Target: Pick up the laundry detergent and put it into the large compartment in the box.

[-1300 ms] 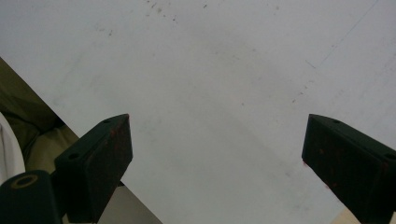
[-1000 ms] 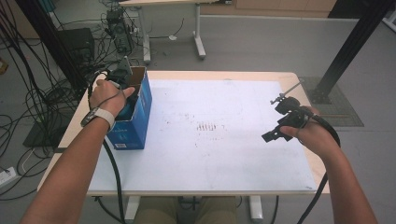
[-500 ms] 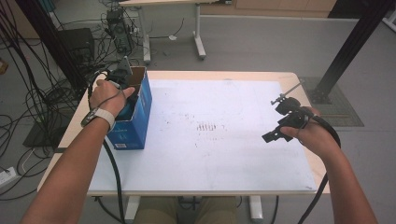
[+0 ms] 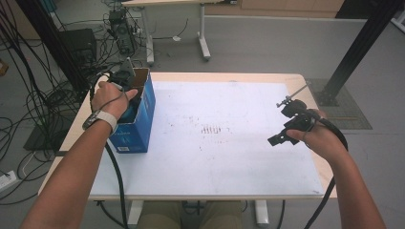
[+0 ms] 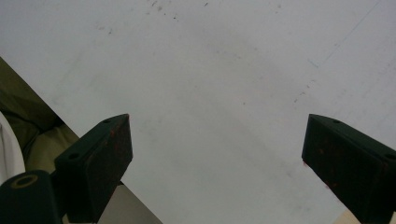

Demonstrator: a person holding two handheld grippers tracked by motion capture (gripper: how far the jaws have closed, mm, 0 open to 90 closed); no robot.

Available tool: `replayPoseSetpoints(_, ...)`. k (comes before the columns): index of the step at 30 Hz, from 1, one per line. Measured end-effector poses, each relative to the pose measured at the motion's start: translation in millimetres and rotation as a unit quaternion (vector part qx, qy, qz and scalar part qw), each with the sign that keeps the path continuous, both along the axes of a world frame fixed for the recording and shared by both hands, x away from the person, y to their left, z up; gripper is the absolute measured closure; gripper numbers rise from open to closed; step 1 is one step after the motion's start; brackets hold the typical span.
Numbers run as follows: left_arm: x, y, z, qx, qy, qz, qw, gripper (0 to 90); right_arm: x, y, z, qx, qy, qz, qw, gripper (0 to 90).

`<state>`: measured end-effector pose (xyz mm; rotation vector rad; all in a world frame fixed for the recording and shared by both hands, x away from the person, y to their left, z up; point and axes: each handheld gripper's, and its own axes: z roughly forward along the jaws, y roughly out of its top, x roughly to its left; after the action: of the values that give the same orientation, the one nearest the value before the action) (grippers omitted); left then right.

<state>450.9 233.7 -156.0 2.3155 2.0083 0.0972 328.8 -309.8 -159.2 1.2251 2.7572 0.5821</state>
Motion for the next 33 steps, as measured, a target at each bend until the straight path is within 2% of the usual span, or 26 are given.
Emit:
replayPoseSetpoints(19, 0.2, 0.3, -0.2, -0.001, -0.001, 0.000, 1.0000, 38.0, 0.2, 0.1, -0.4, 0.000, 0.002, -0.001, 1.0000, 8.5)
replayPoseSetpoints(22, 1.3, 1.0, 0.3, 0.000, 0.003, 0.004, 1.0000, 32.9, 0.3, -0.4, -0.6, 0.000, 0.002, -0.001, 1.0000, 8.5)
replayPoseSetpoints(24, -0.9, 2.3, 2.0, -0.001, -0.004, 0.003, 1.0000, 32.5, 0.4, 0.0, -0.7, 0.000, 0.003, -0.001, 1.0000, 8.5)
replayPoseSetpoints(33, -2.7, 6.8, 2.9, -0.009, -0.007, 0.002, 0.9999, 29.1, 1.7, 3.8, -1.1, -0.001, 0.004, 0.003, 1.0000, 8.5)
